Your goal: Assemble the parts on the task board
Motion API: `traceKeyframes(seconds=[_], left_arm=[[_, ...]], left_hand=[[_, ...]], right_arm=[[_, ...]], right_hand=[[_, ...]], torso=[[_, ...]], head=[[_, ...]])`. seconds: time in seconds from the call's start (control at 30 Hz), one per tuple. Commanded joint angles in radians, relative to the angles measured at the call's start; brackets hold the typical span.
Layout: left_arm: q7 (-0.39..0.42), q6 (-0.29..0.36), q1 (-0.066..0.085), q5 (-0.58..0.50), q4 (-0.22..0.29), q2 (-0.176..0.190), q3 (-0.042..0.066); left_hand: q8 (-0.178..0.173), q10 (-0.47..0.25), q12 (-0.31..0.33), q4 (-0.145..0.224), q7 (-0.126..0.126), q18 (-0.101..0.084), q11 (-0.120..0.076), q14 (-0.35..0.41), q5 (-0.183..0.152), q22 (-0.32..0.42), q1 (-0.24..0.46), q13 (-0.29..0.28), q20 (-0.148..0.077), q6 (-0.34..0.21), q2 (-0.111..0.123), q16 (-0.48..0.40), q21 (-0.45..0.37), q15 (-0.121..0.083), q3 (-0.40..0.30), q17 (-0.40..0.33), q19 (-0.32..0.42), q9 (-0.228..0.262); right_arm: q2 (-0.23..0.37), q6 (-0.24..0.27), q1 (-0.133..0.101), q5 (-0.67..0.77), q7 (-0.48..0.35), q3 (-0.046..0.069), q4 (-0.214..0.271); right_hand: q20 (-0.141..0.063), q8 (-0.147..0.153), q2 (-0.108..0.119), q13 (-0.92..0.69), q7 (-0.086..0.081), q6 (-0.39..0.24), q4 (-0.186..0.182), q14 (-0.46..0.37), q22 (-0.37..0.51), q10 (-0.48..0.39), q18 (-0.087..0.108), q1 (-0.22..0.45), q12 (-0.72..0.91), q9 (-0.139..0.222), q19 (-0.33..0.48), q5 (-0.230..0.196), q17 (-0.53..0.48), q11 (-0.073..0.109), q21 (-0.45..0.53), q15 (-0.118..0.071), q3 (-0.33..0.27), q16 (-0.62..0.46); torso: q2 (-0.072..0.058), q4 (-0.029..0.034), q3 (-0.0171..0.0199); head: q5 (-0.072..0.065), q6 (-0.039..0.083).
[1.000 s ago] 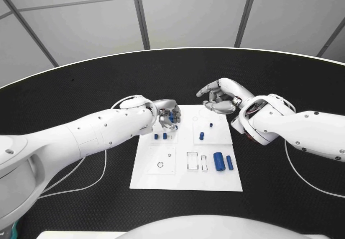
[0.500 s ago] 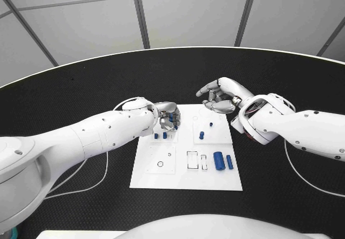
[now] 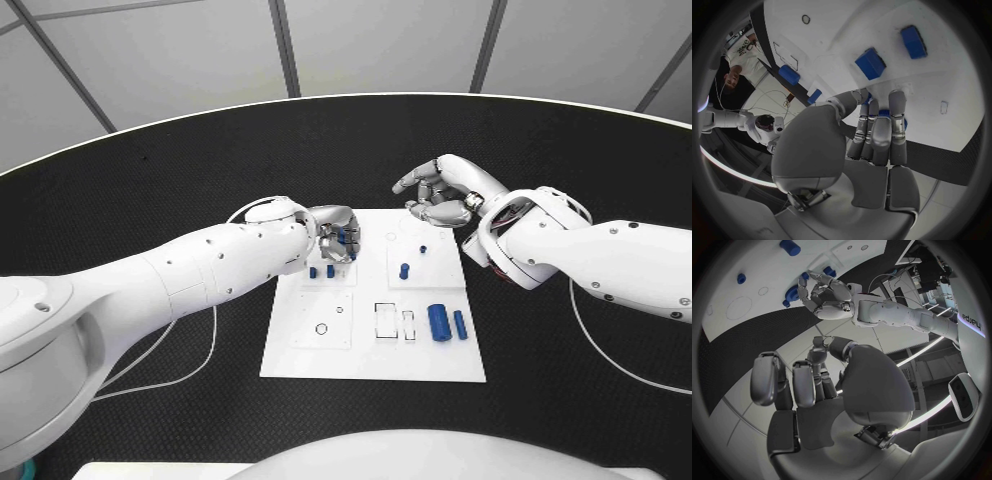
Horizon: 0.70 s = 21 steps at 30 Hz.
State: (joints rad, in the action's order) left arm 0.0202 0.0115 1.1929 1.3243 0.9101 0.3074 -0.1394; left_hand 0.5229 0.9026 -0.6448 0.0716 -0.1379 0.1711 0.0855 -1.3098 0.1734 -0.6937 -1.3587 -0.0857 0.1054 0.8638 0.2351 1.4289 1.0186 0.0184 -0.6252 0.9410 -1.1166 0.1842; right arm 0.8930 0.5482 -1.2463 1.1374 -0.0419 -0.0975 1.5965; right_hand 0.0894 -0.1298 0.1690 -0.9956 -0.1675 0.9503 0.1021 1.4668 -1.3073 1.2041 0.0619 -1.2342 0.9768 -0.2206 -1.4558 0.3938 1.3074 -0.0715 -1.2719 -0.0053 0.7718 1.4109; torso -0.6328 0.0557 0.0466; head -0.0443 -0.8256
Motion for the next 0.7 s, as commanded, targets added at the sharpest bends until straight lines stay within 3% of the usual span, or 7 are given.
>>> traceKeyframes(seconds=[0.03, 0.23, 0.7], left_arm=[[-0.001, -0.003, 0.0, 0.0, 0.0, -0.001, 0.0], [-0.002, -0.006, 0.0, 0.0, -0.005, -0.005, 0.0], [-0.015, -0.01, -0.001, 0.0, -0.012, -0.01, 0.0]], left_hand=[[-0.007, 0.008, 0.005, -0.002, 0.001, 0.009, 0.003, -0.008, -0.004, -0.002, 0.0, 0.001, -0.001, 0.009, -0.011, 0.005, 0.004, -0.002, -0.007, 0.002, -0.007, 0.001], [-0.01, 0.018, 0.007, -0.001, 0.001, 0.004, 0.0, -0.018, -0.008, -0.025, 0.001, 0.001, -0.002, 0.02, -0.019, 0.013, 0.022, -0.004, -0.009, 0.02, -0.018, 0.006], [-0.03, 0.021, 0.021, -0.012, 0.002, 0.003, 0.002, -0.02, -0.019, -0.032, 0.035, 0.003, -0.001, 0.021, -0.001, 0.02, 0.029, -0.002, 0.017, 0.02, -0.02, 0.013]], right_arm=[[0.0, 0.0, 0.0, 0.0, 0.0, 0.0, 0.0], [0.0, -0.001, 0.0, 0.0, 0.0, 0.0, 0.0], [0.001, 0.0, 0.0, 0.0, 0.001, 0.0, 0.002]], right_hand=[[-0.003, -0.006, 0.006, 0.001, 0.001, 0.007, 0.002, 0.038, -0.041, -0.007, 0.012, 0.004, -0.006, -0.001, 0.006, 0.001, 0.003, 0.002, 0.003, -0.008, 0.006, -0.006], [-0.003, -0.007, 0.006, 0.001, 0.002, 0.008, 0.001, 0.038, -0.041, -0.006, 0.012, 0.004, -0.005, -0.001, 0.006, 0.001, 0.003, 0.002, 0.003, -0.008, 0.005, -0.006], [-0.004, -0.008, 0.006, 0.001, 0.002, 0.009, 0.002, 0.038, -0.041, -0.005, 0.012, 0.004, -0.005, -0.002, 0.006, 0.001, 0.003, 0.003, 0.003, -0.008, 0.005, -0.007]], torso=[[0.0, -0.0002, -0.0007], [-0.001, 0.0, -0.0005], [-0.001, 0.0003, -0.0003]], head=[[0.0, 0.0], [-0.001, 0.0], [-0.003, -0.003]])
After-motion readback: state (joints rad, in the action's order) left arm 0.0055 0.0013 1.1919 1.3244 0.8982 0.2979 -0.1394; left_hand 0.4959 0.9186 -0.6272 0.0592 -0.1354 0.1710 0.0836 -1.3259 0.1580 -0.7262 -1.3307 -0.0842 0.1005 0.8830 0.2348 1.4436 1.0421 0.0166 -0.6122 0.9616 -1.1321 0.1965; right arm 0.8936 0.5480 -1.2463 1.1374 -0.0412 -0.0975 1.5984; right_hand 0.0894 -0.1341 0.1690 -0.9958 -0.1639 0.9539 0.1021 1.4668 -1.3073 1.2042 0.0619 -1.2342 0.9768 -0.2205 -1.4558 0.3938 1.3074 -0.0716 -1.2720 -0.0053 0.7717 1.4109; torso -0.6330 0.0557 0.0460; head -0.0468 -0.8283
